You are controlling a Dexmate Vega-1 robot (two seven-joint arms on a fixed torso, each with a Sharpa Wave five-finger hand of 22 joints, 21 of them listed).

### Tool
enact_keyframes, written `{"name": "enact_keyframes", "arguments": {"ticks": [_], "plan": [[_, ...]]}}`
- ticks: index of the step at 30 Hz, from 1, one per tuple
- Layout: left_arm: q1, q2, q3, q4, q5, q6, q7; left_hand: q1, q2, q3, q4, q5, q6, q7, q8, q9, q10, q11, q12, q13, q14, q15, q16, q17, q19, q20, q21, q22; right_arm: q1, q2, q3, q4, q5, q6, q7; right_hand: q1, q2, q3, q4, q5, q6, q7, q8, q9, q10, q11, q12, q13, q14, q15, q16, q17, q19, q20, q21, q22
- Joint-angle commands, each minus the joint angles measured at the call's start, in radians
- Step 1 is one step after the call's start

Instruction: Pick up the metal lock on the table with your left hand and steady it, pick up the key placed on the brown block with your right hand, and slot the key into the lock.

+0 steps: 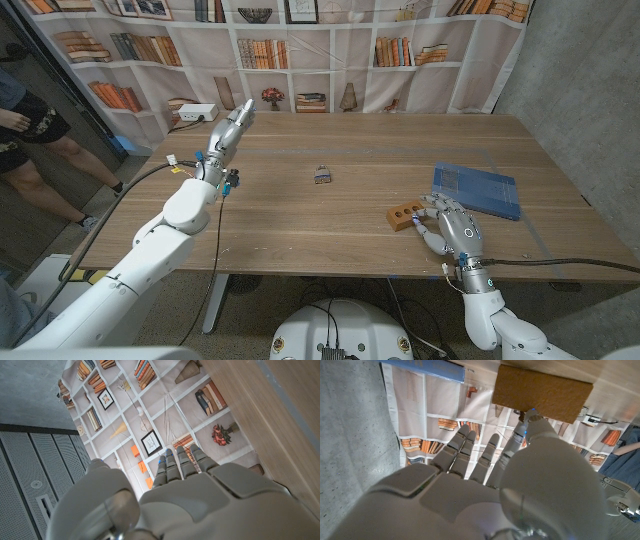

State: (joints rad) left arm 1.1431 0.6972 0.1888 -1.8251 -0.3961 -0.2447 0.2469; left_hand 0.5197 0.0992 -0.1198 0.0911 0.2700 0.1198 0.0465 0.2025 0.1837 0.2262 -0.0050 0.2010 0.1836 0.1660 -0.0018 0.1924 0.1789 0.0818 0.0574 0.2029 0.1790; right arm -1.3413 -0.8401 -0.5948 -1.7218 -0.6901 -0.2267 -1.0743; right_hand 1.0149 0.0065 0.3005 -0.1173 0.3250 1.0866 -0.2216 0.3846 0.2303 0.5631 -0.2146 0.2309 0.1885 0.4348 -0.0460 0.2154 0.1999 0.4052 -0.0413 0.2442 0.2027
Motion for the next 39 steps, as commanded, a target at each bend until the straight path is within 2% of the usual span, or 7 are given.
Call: {"name": "enact_keyframes", "arguments": {"ticks": [1, 14, 22, 24, 36, 39], "plan": [[-0.002, -0.005, 0.001, 0.017, -0.007, -0.012, -0.004, 0.004, 0.004, -0.009, -0.001, -0.004, 0.004, -0.002, -0.005, 0.004, 0.002, -0.003, 0.000, 0.005, 0.007, -0.002, -0.002, 0.004, 0.000, 0.010, -0.002, 0.003, -0.002, -0.006, 0.019, -0.030, 0.000, 0.007, 0.006, 0.007, 0.007, -0.008, -0.002, -0.002, 0.029, -0.001, 0.007, -0.007, 0.025, 0.001, 0.011, 0.003, 0.033, -0.080, 0.012, 0.003, 0.005, -0.049, 0.006, 0.002], [-0.027, -0.009, 0.008, 0.058, -0.025, -0.026, -0.026, 0.005, 0.005, -0.011, 0.000, -0.005, 0.005, -0.002, -0.005, 0.004, 0.003, -0.006, 0.000, 0.005, 0.008, -0.002, -0.002, 0.004, 0.001, 0.009, -0.001, 0.003, -0.020, -0.007, 0.052, -0.080, 0.010, -0.001, 0.025, -0.003, 0.007, -0.024, 0.006, -0.004, 0.032, -0.003, -0.002, -0.022, 0.055, 0.002, 0.016, 0.003, 0.090, -0.083, 0.025, 0.007, 0.010, -0.032, 0.009, 0.003], [-0.040, -0.011, 0.014, 0.074, -0.026, -0.034, -0.033, 0.006, 0.005, -0.012, 0.000, -0.005, 0.005, -0.002, -0.005, 0.004, 0.002, -0.003, 0.000, 0.005, 0.008, -0.002, -0.002, 0.004, 0.001, 0.010, -0.001, 0.003, -0.028, 0.010, 0.085, -0.102, 0.061, 0.043, 0.021, -0.007, 0.012, -0.029, 0.011, -0.007, 0.034, -0.003, -0.005, -0.026, 0.067, 0.002, 0.018, 0.003, 0.101, -0.090, 0.026, 0.009, 0.008, -0.032, 0.008, 0.003], [-0.042, -0.008, 0.015, 0.074, -0.024, -0.032, -0.033, 0.006, 0.005, -0.013, 0.000, -0.005, 0.005, -0.002, -0.005, 0.004, 0.002, -0.003, 0.000, 0.005, 0.008, -0.002, -0.002, 0.004, 0.001, 0.010, -0.001, 0.003, -0.031, 0.009, 0.092, -0.112, 0.057, 0.042, 0.022, -0.007, 0.012, -0.033, 0.011, -0.009, 0.046, -0.002, -0.005, -0.029, 0.085, 0.004, 0.022, 0.003, 0.117, -0.096, 0.027, 0.007, 0.006, -0.024, 0.007, 0.002], [-0.076, 0.063, 0.030, 0.045, 0.015, 0.048, -0.063, 0.014, 0.006, -0.012, -0.003, -0.005, 0.003, -0.003, -0.005, 0.004, 0.004, -0.004, 0.000, 0.005, 0.009, -0.004, -0.002, 0.003, 0.001, 0.011, -0.001, 0.003, -0.043, 0.032, 0.130, -0.174, 0.065, 0.056, 0.042, 0.009, -0.001, -0.041, 0.000, -0.012, 0.073, 0.000, -0.008, -0.037, 0.110, 0.001, 0.025, 0.001, 0.123, -0.114, 0.015, 0.002, -0.007, -0.033, 0.002, 0.003], [-0.096, 0.071, 0.046, 0.060, 0.054, 0.030, -0.071, 0.021, 0.006, -0.011, -0.008, -0.005, 0.004, -0.005, -0.005, 0.004, 0.004, -0.006, 0.000, 0.005, 0.010, -0.007, -0.002, 0.003, 0.003, 0.011, -0.001, 0.003, -0.044, 0.039, 0.131, -0.182, 0.056, 0.051, 0.050, 0.010, -0.003, -0.045, 0.000, -0.013, 0.077, -0.001, -0.012, -0.039, 0.112, 0.000, 0.024, 0.001, 0.125, -0.117, 0.013, 0.002, -0.011, -0.036, 0.000, 0.003]]}}
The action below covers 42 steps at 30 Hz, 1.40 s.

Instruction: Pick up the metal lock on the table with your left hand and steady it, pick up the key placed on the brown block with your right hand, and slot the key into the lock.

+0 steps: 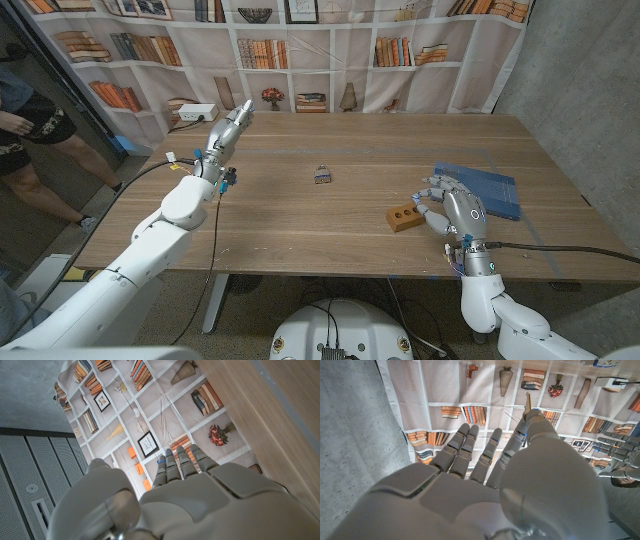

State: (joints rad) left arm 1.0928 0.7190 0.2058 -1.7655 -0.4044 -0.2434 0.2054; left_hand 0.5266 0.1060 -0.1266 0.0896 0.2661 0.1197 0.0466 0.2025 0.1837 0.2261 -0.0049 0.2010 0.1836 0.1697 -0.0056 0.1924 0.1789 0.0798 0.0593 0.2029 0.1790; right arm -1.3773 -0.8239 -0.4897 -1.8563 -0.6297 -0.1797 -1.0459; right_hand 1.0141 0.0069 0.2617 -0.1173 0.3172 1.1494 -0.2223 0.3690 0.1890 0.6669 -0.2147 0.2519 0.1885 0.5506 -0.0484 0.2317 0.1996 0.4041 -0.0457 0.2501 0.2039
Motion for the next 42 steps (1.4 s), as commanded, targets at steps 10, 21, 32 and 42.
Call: {"name": "enact_keyframes", "arguments": {"ticks": [10, 21, 32, 42], "plan": [[-0.099, 0.050, 0.072, 0.079, 0.197, -0.140, -0.060, 0.192, -0.041, 0.018, -0.115, -0.003, 0.093, -0.020, 0.020, 0.004, 0.092, -0.027, 0.020, 0.005, 0.103, -0.048, 0.011, -0.001, 0.175, -0.128, 0.044, 0.004, -0.016, 0.038, 0.035, -0.066, -0.018, -0.010, 0.039, 0.018, -0.002, -0.015, 0.000, -0.007, 0.026, -0.001, -0.008, -0.003, 0.012, -0.001, -0.001, 0.000, 0.021, -0.125, -0.005, 0.004, -0.010, -0.041, -0.005, 0.003], [-0.119, 0.089, 0.088, 0.052, 0.298, -0.078, -0.059, 0.245, -0.037, 0.032, -0.142, 0.003, 0.112, -0.033, 0.020, 0.005, 0.115, -0.046, 0.021, 0.005, 0.120, -0.064, 0.009, -0.001, 0.191, -0.140, 0.043, 0.003, -0.024, 0.050, 0.043, -0.085, -0.030, -0.027, 0.052, 0.023, 0.000, -0.025, 0.002, -0.009, 0.032, -0.001, -0.022, -0.005, 0.017, -0.001, -0.006, 0.000, 0.026, -0.129, -0.009, 0.006, -0.010, -0.046, -0.004, 0.004], [-0.166, 0.159, 0.120, 0.020, 0.439, -0.023, -0.086, 0.271, -0.037, 0.037, -0.156, 0.006, 0.119, -0.039, 0.018, 0.006, 0.119, -0.064, 0.017, 0.005, 0.128, -0.076, 0.006, -0.001, 0.203, -0.149, 0.043, 0.003, -0.040, 0.065, 0.055, -0.131, -0.055, -0.070, 0.060, 0.030, 0.000, -0.036, 0.003, -0.010, 0.040, 0.000, -0.035, -0.004, 0.022, -0.002, -0.011, 0.000, 0.022, -0.136, -0.017, 0.006, -0.019, -0.061, -0.007, 0.005], [-0.154, 0.181, 0.115, -0.026, 0.436, 0.041, -0.103, 0.284, -0.037, 0.039, -0.163, 0.009, 0.116, -0.044, 0.013, 0.006, 0.114, -0.057, 0.011, 0.006, 0.121, -0.073, 0.001, 0.000, 0.191, -0.136, 0.034, 0.003, -0.047, 0.080, 0.054, -0.129, -0.053, -0.080, 0.062, 0.030, 0.005, -0.045, 0.007, -0.011, 0.040, 0.000, -0.046, -0.003, 0.031, -0.001, -0.012, 0.000, 0.029, -0.138, -0.017, 0.008, -0.017, -0.061, -0.005, 0.006]]}}
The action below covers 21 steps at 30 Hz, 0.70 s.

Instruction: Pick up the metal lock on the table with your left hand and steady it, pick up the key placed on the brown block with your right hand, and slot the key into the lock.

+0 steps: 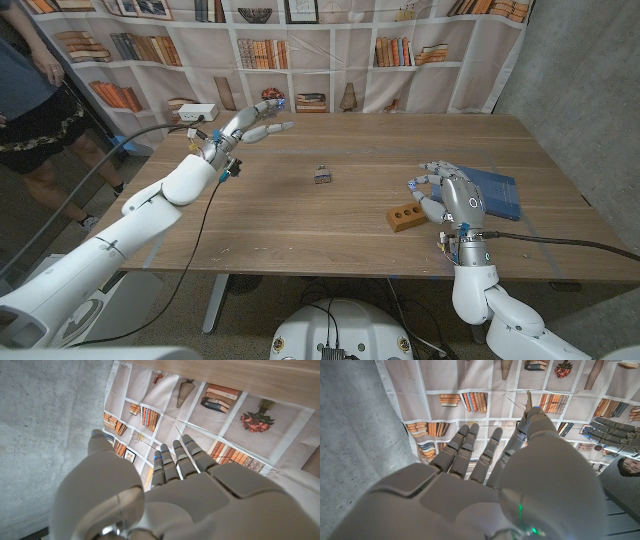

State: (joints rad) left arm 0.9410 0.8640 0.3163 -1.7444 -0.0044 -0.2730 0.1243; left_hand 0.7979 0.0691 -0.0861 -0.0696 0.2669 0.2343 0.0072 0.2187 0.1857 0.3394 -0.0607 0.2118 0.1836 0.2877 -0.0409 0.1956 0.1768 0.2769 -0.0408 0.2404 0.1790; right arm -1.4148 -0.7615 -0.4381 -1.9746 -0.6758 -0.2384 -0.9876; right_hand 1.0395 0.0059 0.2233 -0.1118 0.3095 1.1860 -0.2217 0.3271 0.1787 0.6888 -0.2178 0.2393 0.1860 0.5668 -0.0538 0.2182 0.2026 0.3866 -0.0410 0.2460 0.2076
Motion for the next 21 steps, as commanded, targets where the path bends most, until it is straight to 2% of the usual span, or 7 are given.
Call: {"name": "enact_keyframes", "arguments": {"ticks": [1, 9, 15, 21], "plan": [[-0.004, 0.040, 0.005, -0.051, 0.039, 0.077, -0.025, 0.012, 0.000, -0.002, -0.003, 0.008, 0.002, -0.004, -0.003, 0.004, 0.001, -0.002, 0.000, 0.006, 0.003, -0.038, -0.003, 0.002, -0.006, -0.034, -0.003, 0.003, -0.008, 0.020, 0.002, -0.010, -0.006, -0.021, 0.003, 0.005, 0.006, -0.007, 0.002, -0.003, 0.003, -0.001, -0.004, 0.008, 0.010, 0.002, 0.000, 0.003, 0.014, -0.132, -0.003, 0.005, 0.002, -0.064, 0.000, 0.002], [-0.012, 0.049, 0.009, -0.066, 0.032, 0.111, -0.041, 0.014, 0.001, -0.002, -0.003, 0.009, 0.003, -0.006, -0.003, 0.004, 0.004, -0.004, 0.000, 0.006, 0.006, -0.035, -0.002, 0.002, -0.004, -0.026, -0.004, 0.004, -0.001, 0.031, -0.003, 0.003, 0.000, -0.017, 0.001, 0.005, 0.009, -0.012, 0.005, -0.003, 0.004, -0.001, -0.010, 0.009, 0.011, 0.002, -0.002, 0.003, 0.016, -0.133, -0.005, 0.005, 0.002, -0.062, 0.000, 0.002], [0.032, 0.059, -0.015, -0.153, 0.045, 0.248, 0.007, 0.012, 0.002, -0.004, -0.001, 0.009, 0.015, -0.004, -0.002, 0.005, 0.016, -0.002, 0.002, 0.006, 0.024, -0.025, 0.003, 0.004, 0.017, -0.008, 0.003, 0.006, 0.000, 0.031, -0.005, -0.002, -0.005, -0.030, 0.008, 0.006, 0.013, -0.015, 0.007, -0.002, 0.006, -0.001, -0.014, 0.010, 0.013, 0.003, -0.004, 0.002, 0.021, -0.134, -0.005, 0.005, 0.004, -0.058, 0.001, 0.002], [0.021, 0.080, -0.010, -0.165, 0.048, 0.271, -0.011, 0.008, 0.002, -0.006, 0.001, 0.008, 0.014, -0.003, -0.003, 0.005, 0.016, -0.002, 0.001, 0.006, 0.028, -0.022, 0.004, 0.004, 0.022, -0.002, 0.004, 0.006, 0.011, 0.036, -0.012, 0.001, -0.004, -0.033, 0.018, 0.006, 0.016, -0.018, 0.009, -0.001, 0.004, -0.002, -0.018, 0.011, 0.014, 0.003, -0.005, 0.002, 0.022, -0.135, -0.006, 0.006, 0.003, -0.057, 0.001, 0.002]]}}
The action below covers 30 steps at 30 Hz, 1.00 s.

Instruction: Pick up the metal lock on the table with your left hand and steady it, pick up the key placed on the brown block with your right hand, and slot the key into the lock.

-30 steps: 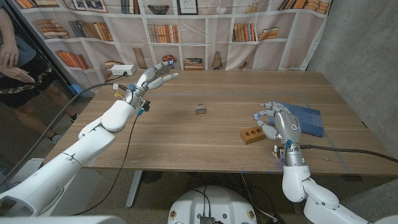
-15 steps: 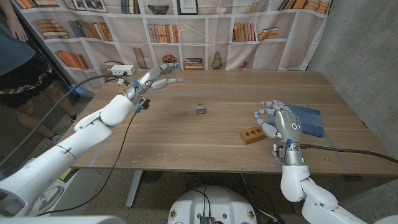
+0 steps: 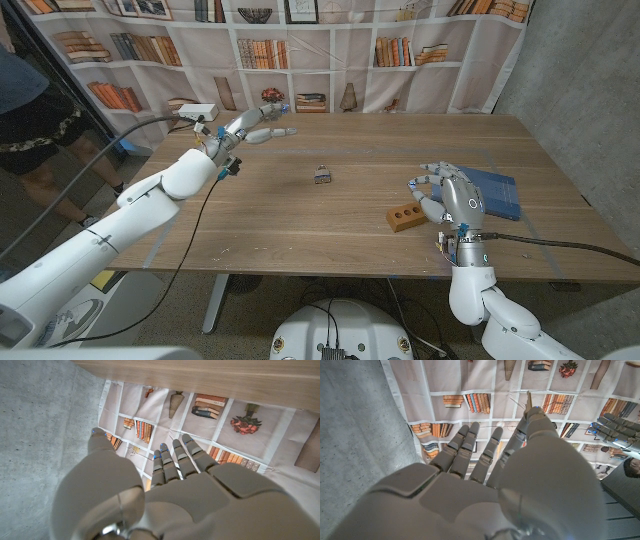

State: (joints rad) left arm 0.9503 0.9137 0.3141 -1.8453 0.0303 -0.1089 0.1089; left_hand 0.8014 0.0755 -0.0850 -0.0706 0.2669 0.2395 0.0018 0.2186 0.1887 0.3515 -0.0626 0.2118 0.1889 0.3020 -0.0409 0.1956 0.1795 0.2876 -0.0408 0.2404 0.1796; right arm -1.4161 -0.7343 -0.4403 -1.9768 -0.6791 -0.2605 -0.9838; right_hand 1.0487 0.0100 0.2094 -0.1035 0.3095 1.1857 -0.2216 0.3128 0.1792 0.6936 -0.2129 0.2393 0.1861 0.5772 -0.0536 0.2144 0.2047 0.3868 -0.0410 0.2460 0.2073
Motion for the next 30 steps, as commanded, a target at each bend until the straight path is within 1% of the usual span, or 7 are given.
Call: {"name": "enact_keyframes", "arguments": {"ticks": [1, 8, 12, 17, 22, 26, 30], "plan": [[0.005, 0.035, -0.007, -0.061, 0.010, 0.106, -0.007, 0.004, -0.004, -0.008, 0.002, 0.008, 0.008, 0.002, -0.004, 0.002, 0.004, 0.000, 0.001, 0.001, 0.012, -0.021, 0.003, 0.002, 0.010, -0.001, 0.004, 0.006, 0.014, 0.007, -0.011, 0.004, -0.001, -0.010, 0.017, -0.003, 0.012, -0.004, 0.001, -0.001, 0.004, -0.002, -0.004, 0.010, 0.009, -0.002, -0.006, 0.002, 0.012, -0.135, -0.003, 0.003, 0.004, -0.055, 0.001, 0.002], [-0.051, 0.052, 0.027, -0.021, 0.018, 0.054, -0.067, 0.002, -0.004, -0.010, 0.004, 0.007, 0.007, 0.001, -0.006, 0.002, 0.002, -0.003, -0.002, 0.001, 0.010, -0.024, 0.001, 0.002, -0.001, -0.007, -0.002, 0.006, 0.021, 0.013, -0.015, 0.009, 0.001, -0.014, 0.015, -0.002, 0.014, -0.007, 0.002, -0.001, 0.005, -0.001, -0.006, 0.011, 0.010, -0.002, -0.007, 0.002, 0.015, -0.136, -0.003, 0.003, 0.003, -0.053, 0.001, 0.002], [-0.064, 0.041, 0.045, 0.034, 0.035, -0.041, -0.057, 0.003, -0.002, -0.009, 0.004, 0.007, 0.012, -0.004, -0.005, 0.002, 0.007, -0.010, -0.001, 0.001, 0.012, -0.031, 0.001, 0.002, -0.001, -0.008, -0.003, 0.006, 0.018, 0.017, -0.014, 0.001, -0.002, -0.032, 0.017, -0.001, 0.014, -0.008, 0.002, 0.000, 0.005, -0.001, -0.007, 0.012, 0.011, -0.002, -0.008, 0.002, 0.016, -0.136, -0.004, 0.003, 0.002, -0.053, 0.000, 0.002], [-0.132, 0.028, 0.081, 0.113, 0.063, -0.144, -0.101, 0.007, -0.001, -0.009, 0.002, 0.008, 0.020, -0.008, -0.003, 0.003, 0.015, -0.012, 0.001, 0.001, 0.020, -0.039, 0.003, 0.002, 0.003, -0.015, -0.003, 0.006, 0.010, 0.012, -0.005, -0.021, -0.008, -0.059, 0.027, 0.000, 0.016, -0.010, 0.002, 0.000, 0.006, -0.001, -0.009, 0.012, 0.013, -0.002, -0.009, 0.002, 0.018, -0.137, -0.004, 0.003, 0.003, -0.052, 0.001, 0.002], [-0.162, 0.026, 0.100, 0.126, 0.106, -0.159, -0.119, 0.015, -0.003, -0.009, -0.002, 0.011, 0.032, -0.012, -0.001, 0.003, 0.026, -0.020, 0.003, 0.002, 0.029, -0.046, 0.004, 0.001, 0.014, -0.020, -0.001, 0.006, 0.009, 0.010, 0.005, -0.020, -0.001, -0.060, 0.023, 0.002, 0.017, -0.012, 0.003, 0.001, 0.006, -0.001, -0.011, 0.013, 0.014, -0.002, -0.009, 0.002, 0.021, -0.138, -0.005, 0.003, 0.003, -0.051, 0.001, 0.002], [-0.175, 0.029, 0.107, 0.111, 0.142, -0.133, -0.129, 0.020, -0.004, -0.009, -0.004, 0.012, 0.039, -0.015, 0.001, 0.003, 0.028, -0.025, 0.002, 0.002, 0.035, -0.048, 0.004, 0.001, 0.021, -0.020, 0.001, 0.006, 0.007, 0.011, 0.018, -0.016, 0.015, -0.055, 0.018, 0.002, 0.017, -0.014, 0.003, 0.001, 0.007, -0.001, -0.012, 0.013, 0.016, -0.002, -0.010, 0.002, 0.022, -0.138, -0.006, 0.003, 0.003, -0.053, 0.001, 0.002], [-0.217, 0.018, 0.133, 0.121, 0.197, -0.136, -0.142, 0.023, -0.005, -0.010, -0.006, 0.013, 0.045, -0.018, 0.002, 0.003, 0.029, -0.026, 0.002, 0.002, 0.038, -0.051, 0.004, 0.001, 0.024, -0.021, 0.001, 0.006, 0.017, 0.008, 0.030, 0.002, 0.034, -0.028, 0.007, 0.003, 0.017, -0.016, 0.003, 0.002, 0.008, -0.001, -0.013, 0.013, 0.017, -0.002, -0.010, 0.002, 0.022, -0.138, -0.006, 0.003, 0.001, -0.054, 0.000, 0.002]]}}
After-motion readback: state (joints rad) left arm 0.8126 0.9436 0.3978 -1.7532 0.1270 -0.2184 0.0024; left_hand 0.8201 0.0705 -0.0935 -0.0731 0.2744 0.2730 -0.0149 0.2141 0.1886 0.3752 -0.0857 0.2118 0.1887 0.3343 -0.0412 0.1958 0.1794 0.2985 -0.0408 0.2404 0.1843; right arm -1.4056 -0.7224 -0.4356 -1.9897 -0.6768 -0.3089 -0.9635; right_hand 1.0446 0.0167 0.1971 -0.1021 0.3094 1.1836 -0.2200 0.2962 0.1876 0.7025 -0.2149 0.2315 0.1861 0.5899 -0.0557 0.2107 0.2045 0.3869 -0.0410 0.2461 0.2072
